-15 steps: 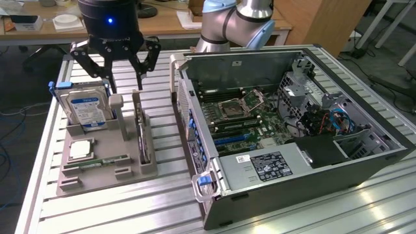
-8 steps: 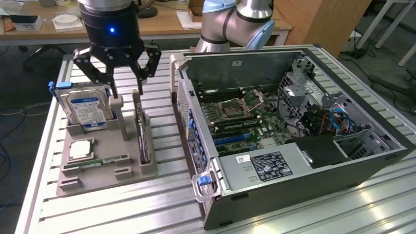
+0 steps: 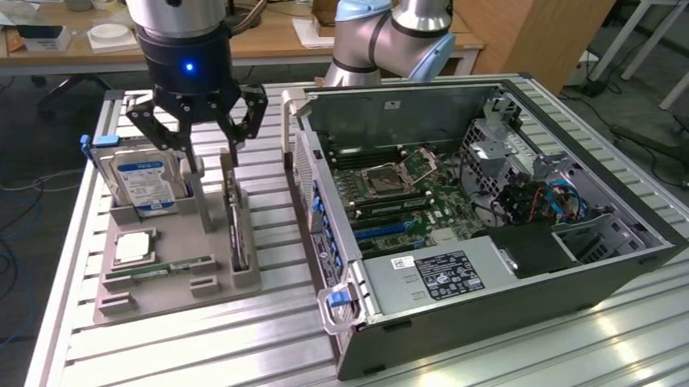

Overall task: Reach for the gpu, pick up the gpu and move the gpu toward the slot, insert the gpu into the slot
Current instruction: 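Pick up the gpu and move the gpu toward the slot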

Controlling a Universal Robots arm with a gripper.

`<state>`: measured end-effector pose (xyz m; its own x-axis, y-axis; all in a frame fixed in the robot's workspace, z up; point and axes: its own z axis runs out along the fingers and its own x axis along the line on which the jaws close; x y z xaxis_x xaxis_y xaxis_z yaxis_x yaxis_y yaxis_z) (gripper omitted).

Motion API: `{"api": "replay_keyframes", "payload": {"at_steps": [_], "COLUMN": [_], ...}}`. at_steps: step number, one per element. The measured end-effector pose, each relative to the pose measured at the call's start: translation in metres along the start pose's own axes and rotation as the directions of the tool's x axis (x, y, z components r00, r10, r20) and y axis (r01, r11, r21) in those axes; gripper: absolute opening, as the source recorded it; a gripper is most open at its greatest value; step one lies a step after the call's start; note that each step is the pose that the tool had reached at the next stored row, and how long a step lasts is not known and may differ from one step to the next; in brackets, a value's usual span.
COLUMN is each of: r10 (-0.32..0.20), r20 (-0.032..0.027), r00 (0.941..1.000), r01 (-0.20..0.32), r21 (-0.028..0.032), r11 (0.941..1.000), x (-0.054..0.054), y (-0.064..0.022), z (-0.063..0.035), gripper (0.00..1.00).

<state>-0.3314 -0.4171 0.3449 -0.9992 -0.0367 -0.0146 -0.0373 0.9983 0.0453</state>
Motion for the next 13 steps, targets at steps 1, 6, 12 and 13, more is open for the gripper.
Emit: {"api": "replay_keyframes", "payload": {"at_steps": [1,6,12,13], "r10": [0.000,0.000,0.000,0.000], "r20": [0.0000,0.0001,0.0000,0.0000], "r00": [1.0000,1.0000,1.0000,1.0000], "r01": [0.000,0.000,0.000,0.000], "r21": [0.0000,-0.0001,0.0000,0.0000], "r11": [1.0000,1.0000,1.0000,1.0000], "x": [0.000,0.000,0.001,0.000], "y": [-0.0006,-0.0061,-0.0106,-0.0108], "z": [0.0018,0.0106,0.0213,0.0231], "gripper": [0.53,0.53,0.53,0.53]}}
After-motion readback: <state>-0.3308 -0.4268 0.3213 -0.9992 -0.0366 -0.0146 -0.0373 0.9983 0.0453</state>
